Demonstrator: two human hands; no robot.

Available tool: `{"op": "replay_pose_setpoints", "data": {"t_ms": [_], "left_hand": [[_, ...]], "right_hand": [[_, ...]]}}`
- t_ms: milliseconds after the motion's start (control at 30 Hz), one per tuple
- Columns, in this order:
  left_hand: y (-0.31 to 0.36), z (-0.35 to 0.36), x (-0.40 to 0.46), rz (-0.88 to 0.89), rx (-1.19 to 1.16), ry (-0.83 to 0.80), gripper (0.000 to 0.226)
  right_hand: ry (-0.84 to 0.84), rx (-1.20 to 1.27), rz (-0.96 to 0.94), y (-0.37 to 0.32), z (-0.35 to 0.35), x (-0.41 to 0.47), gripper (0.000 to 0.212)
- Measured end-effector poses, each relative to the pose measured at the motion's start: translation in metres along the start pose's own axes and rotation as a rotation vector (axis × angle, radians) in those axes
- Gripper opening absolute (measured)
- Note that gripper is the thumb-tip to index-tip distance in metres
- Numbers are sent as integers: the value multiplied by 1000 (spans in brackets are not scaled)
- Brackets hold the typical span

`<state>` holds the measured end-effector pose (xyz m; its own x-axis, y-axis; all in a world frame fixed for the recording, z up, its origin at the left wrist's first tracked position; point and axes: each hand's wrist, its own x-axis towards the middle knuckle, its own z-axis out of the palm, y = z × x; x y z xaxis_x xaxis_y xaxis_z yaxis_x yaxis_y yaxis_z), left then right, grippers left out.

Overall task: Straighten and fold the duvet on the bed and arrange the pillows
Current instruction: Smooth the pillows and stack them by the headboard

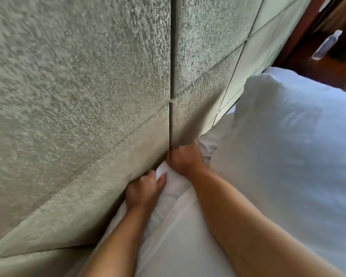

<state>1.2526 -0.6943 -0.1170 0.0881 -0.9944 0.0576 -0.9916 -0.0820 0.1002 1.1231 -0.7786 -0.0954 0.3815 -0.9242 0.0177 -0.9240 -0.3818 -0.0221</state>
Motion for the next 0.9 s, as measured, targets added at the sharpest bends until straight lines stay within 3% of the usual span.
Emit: {"op": "replay_pose_setpoints", "data": {"t_ms": [67, 133, 167, 233, 333, 400, 533, 700, 900], "left_hand": [[-1, 7, -1, 22, 71, -206, 43], [-1, 15, 1, 28, 68, -292, 44], [0, 12, 1, 8, 38, -344, 45], [1, 8, 2, -9, -17, -399, 44], [-6, 3, 1, -39, -150, -469, 42], [-7, 0, 1, -51, -214, -476, 42], [-14, -9, -7, -40, -191, -453, 43], [-42, -16, -32, -107, -184, -415, 42], [-42, -24, -31, -204, -203, -515, 39]], "right_hand": [[-5, 17, -34, -4, 20, 4, 34], [-54, -45, -59, -6, 23, 6, 20], [-203, -38, -66, -6, 25, 11, 23], [-461, -65, -23, 8, 22, 21, 49], [-627, -137, 141, 44, 1, 30, 79], [-687, -184, 178, 63, -14, 26, 68], [-523, -222, 95, 46, -25, -1, 39], [-310, -244, -24, 4, -48, 5, 33], [-320, -296, 12, -15, -48, 10, 32]]}}
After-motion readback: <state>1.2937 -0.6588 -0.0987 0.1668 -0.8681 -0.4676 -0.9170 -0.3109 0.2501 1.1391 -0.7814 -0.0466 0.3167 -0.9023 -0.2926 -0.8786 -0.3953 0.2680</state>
